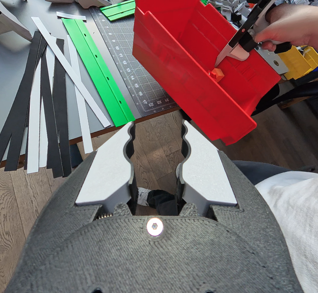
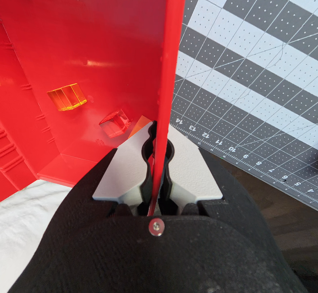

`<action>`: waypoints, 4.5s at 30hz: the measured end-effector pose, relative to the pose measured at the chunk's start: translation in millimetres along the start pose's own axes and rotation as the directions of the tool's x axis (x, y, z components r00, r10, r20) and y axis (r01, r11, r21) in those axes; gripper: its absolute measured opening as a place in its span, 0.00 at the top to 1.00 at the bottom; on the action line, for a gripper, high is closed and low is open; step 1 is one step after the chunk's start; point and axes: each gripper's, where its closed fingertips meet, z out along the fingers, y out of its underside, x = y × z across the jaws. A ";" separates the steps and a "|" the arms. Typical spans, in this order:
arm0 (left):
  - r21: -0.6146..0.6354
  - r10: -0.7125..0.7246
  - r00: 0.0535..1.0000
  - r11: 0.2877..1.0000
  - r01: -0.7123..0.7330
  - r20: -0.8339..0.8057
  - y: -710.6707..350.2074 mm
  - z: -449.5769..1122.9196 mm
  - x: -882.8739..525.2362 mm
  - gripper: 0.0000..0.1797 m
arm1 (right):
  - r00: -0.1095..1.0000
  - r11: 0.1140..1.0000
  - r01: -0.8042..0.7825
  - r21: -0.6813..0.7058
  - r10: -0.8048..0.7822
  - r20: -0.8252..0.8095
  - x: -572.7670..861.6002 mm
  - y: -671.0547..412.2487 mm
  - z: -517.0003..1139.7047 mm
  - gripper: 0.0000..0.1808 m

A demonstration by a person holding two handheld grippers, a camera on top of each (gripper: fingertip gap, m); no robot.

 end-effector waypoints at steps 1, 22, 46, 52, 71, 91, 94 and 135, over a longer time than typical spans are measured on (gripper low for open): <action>0.007 0.010 1.000 1.000 -0.010 -0.005 -3.3 0.3 8.1 0.70 | 1.000 1.000 0.005 0.014 -0.005 0.014 -0.2 12.2 -7.8 1.00; -0.132 0.153 0.565 0.893 -0.431 -0.811 97.9 162.5 669.3 0.55 | 0.743 0.733 -0.669 0.122 0.661 0.104 295.3 692.5 -81.1 0.99; 0.299 0.013 -0.330 0.455 -0.838 -0.944 219.8 346.8 1338.7 0.62 | -0.274 -0.348 -0.925 0.154 0.890 0.365 500.6 1251.7 -109.6 0.99; 0.360 0.058 -0.373 0.439 -0.823 -0.926 233.7 427.1 1487.1 0.63 | -0.250 -0.340 -0.928 0.156 0.874 0.417 632.6 1321.7 -135.6 0.99; 0.153 0.247 0.017 0.650 -0.744 -0.969 186.0 763.6 1883.5 0.65 | 0.269 0.229 -0.948 0.222 0.948 0.172 1223.9 1543.3 -310.2 0.99; 0.241 0.359 0.056 0.726 -0.644 -0.932 158.4 992.9 2402.9 0.63 | 0.622 0.599 -0.781 0.177 0.771 0.136 1717.7 1700.7 -451.1 0.99; 0.367 0.574 0.114 0.650 -0.665 -0.811 124.5 1050.5 2483.5 0.62 | 0.650 0.636 -0.758 0.147 0.754 0.088 1792.5 1732.7 -475.4 0.99; 0.348 0.335 0.934 0.866 -0.358 0.127 -542.2 1792.9 2385.3 0.62 | 0.987 0.988 -0.147 0.035 0.144 0.076 2544.2 1104.1 -617.2 0.99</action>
